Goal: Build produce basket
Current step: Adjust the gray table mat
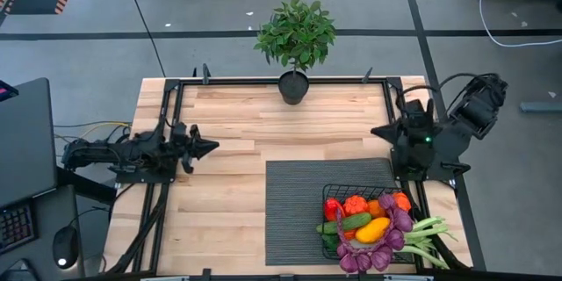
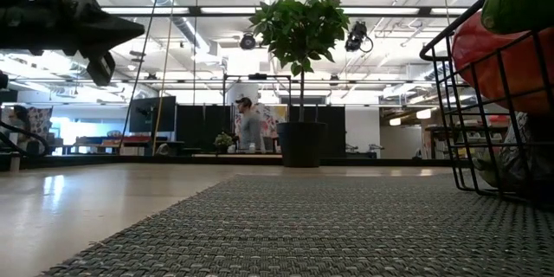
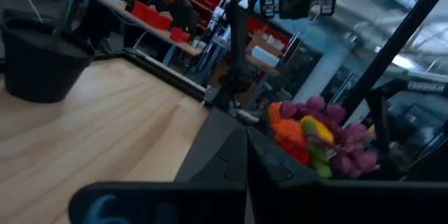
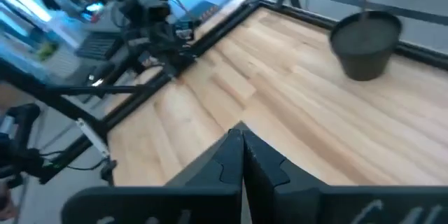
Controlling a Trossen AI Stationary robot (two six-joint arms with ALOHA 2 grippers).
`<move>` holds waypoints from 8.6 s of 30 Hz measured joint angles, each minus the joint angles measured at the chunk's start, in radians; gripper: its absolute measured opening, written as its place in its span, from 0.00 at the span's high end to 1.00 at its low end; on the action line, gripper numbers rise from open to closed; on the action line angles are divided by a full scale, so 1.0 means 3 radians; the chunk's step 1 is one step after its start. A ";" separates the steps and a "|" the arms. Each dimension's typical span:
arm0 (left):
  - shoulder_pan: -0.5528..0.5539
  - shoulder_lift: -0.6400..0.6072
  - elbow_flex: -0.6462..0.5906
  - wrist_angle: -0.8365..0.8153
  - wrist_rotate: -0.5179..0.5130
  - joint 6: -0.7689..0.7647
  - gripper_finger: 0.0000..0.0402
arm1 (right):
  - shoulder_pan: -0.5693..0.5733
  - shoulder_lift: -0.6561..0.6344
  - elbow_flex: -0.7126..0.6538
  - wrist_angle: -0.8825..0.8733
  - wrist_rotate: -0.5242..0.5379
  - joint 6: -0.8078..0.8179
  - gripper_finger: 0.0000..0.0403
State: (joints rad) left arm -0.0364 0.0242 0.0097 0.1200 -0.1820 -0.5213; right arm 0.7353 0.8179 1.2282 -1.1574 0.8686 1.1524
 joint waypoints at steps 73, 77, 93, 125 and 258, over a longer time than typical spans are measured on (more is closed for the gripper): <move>0.0000 0.0006 -0.0001 -0.0188 -0.0002 0.0051 0.91 | -0.2786 0.0390 -0.2569 0.0739 -0.3465 -0.0880 0.99; 0.0000 0.0006 -0.0001 -0.0189 -0.0002 0.0051 0.93 | -0.2786 0.0647 -0.2570 0.0921 -0.3421 -0.0809 0.99; -0.0001 0.0006 -0.0001 -0.0188 -0.0002 0.0051 0.92 | -0.2787 0.1487 -0.2557 0.1975 -0.3732 -0.0699 0.99; -0.0001 0.0006 -0.0001 -0.0188 -0.0002 0.0051 0.91 | -0.2845 0.1508 -0.2622 0.2098 -0.3378 0.0002 0.99; -0.0001 0.0006 -0.0003 -0.0187 -0.0002 0.0051 0.92 | -0.2827 0.2498 -0.1708 0.2225 -0.3485 -0.1823 0.98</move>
State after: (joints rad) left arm -0.0368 0.0261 0.0090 0.0638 -0.1825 -0.5060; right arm -0.1127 1.5673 0.7158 -0.4898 -0.1770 0.6055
